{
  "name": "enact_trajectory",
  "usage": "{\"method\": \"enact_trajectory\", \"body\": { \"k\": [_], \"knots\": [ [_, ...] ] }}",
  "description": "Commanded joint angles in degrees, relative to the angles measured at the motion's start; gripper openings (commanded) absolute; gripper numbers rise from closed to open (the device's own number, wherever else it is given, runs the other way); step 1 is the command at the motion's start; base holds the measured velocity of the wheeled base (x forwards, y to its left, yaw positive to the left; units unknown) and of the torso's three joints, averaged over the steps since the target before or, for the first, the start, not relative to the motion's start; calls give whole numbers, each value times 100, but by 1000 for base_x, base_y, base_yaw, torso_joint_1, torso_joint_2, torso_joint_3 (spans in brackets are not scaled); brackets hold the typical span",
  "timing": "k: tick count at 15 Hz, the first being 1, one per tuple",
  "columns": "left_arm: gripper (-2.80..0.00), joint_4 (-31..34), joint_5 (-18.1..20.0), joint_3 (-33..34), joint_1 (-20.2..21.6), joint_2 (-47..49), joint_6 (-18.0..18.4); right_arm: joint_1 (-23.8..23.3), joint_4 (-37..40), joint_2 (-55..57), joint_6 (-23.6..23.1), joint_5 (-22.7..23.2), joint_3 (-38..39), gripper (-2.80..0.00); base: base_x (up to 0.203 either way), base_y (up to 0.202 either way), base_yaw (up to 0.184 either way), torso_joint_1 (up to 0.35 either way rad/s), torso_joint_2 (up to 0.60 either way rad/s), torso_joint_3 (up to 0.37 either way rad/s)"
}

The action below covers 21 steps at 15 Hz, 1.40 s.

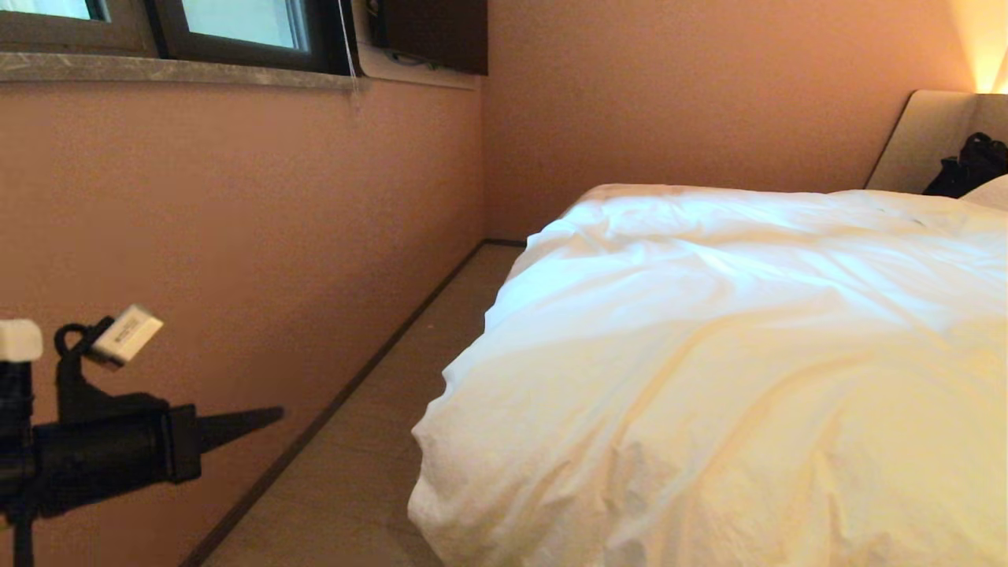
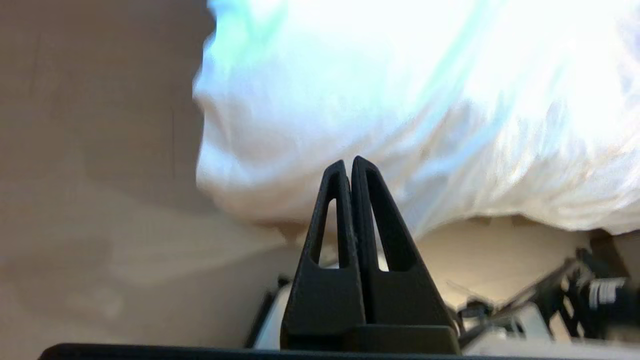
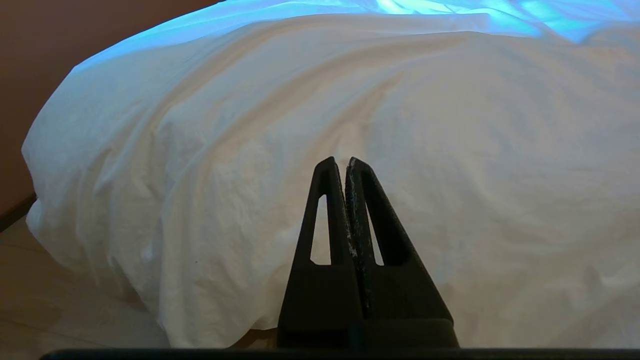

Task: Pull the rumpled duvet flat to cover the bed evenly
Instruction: Flatten the corners of the folded blanket

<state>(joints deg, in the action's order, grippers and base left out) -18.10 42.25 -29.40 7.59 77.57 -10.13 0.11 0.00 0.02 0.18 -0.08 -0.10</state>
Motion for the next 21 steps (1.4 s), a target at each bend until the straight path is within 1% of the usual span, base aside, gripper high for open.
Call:
{"method": "enact_trajectory", "body": {
  "k": [1, 4, 7, 14, 16, 18, 21],
  "knots": [
    [-280, 8, 185, -915, -16, 1190, -15, 2, 0, -2, -1, -1, 1, -280, 0, 0, 0, 0, 0, 0],
    [-280, 26, 331, -1925, -71, 2340, -18, -2, 0, -2, -1, -1, 1, -280, 0, 0, 0, 0, 0, 0],
    [-280, 40, 366, -2900, -218, 3234, -14, 7, 0, -2, -1, -1, 1, -280, 0, 0, 0, 0, 0, 0],
    [-280, 104, 309, -3923, -548, 3999, -41, -2, 0, -2, -1, -1, 1, -280, 0, 0, 0, 0, 0, 0],
    [-280, 258, 280, -4212, -649, 4169, -107, -2, 0, -2, -1, -1, 1, -280, 0, 0, 0, 0, 0, 0],
    [-280, 429, 252, -4657, -683, 4322, -159, -2, 0, -2, -1, -1, 1, -280, 0, 0, 0, 0, 0, 0],
    [-280, 848, -23, -5270, -749, 4553, -368, 5, 0, -2, -1, -1, 1, -280, 0, 0, 0, 0, 0, 0]
  ]
}}
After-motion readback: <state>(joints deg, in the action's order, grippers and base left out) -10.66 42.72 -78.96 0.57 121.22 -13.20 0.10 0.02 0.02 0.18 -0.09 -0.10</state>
